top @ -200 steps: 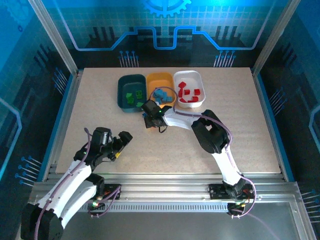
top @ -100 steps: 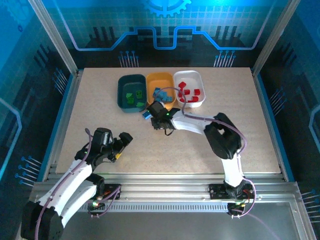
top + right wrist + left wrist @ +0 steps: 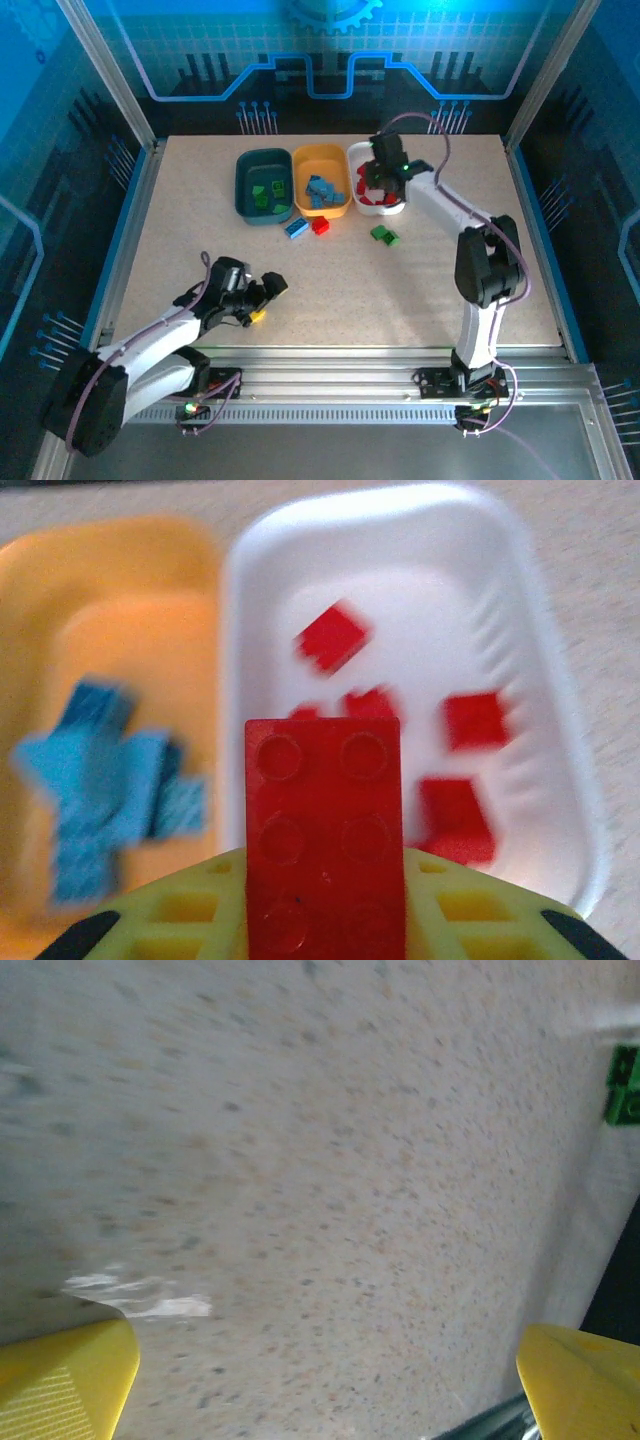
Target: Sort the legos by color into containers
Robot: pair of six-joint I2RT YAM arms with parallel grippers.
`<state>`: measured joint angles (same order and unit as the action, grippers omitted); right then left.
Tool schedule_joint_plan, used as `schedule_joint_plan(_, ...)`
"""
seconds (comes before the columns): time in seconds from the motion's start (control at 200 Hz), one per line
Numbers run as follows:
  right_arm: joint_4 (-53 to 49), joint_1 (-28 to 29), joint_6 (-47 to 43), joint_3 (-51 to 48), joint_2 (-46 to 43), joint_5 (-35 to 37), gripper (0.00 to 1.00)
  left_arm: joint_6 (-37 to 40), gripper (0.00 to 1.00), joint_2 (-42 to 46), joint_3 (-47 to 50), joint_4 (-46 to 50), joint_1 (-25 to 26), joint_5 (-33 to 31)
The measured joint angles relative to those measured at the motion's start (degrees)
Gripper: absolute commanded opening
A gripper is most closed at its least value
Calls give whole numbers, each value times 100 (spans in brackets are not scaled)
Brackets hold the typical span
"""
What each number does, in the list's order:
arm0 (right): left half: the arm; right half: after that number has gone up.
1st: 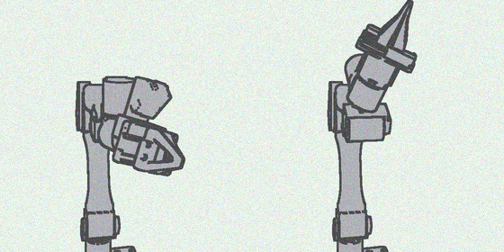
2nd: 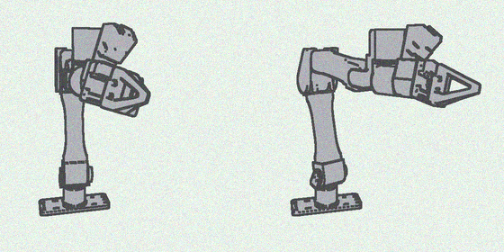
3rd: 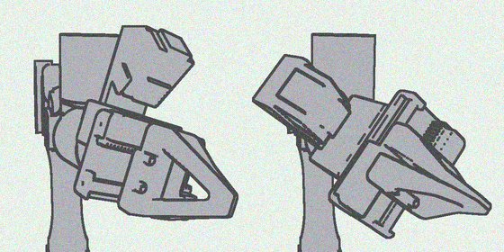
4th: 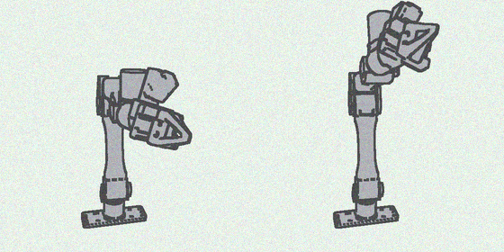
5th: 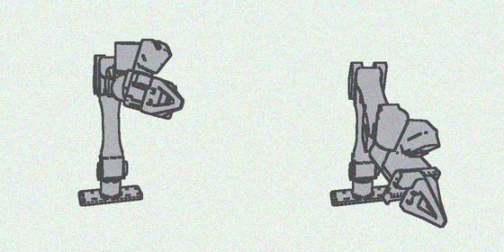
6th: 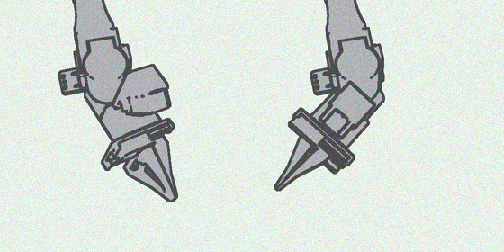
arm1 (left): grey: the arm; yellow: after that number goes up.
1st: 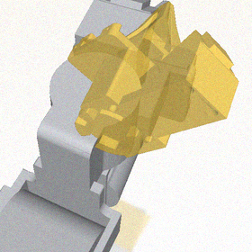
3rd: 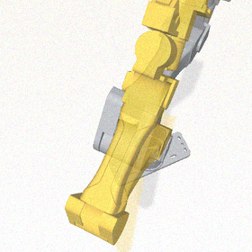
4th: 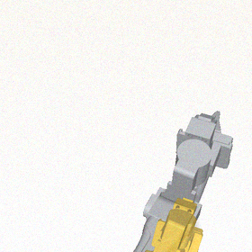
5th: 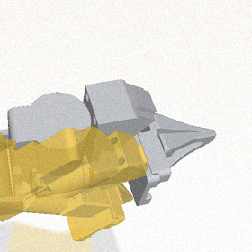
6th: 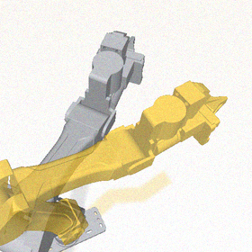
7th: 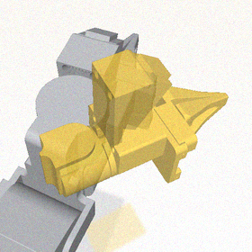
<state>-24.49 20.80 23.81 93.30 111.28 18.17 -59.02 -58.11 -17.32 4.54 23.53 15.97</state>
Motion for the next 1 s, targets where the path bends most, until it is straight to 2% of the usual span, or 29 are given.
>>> schedule_joint_plan(0.035,-96,-175,-57,256,199,-44,43,0,99,-136,-48,-92,85,4)
schedule_joint_plan(0.11,-313,-389,-195,634,518,-96,65,0,99,-367,-125,-284,177,44)
schedule_joint_plan(0.24,-599,-367,-374,800,629,-177,73,7,99,-516,-181,-400,216,90)
schedule_joint_plan(0.4,-492,46,-483,221,92,-103,73,46,99,-411,-181,-352,225,68)
schedule_joint_plan(0.52,-197,813,-505,-426,-448,-90,72,35,99,0,-181,-179,225,-195)
schedule_joint_plan(0.67,295,1633,-566,-844,-291,-326,70,-76,99,680,-122,173,225,-656)
schedule_joint_plan(0.84,658,1725,-492,-1016,374,-525,73,-153,99,1187,59,498,214,-927)
schedule_joint_plan(1.0,715,1707,-439,-855,920,-632,74,-225,99,1303,177,708,201,-1016)
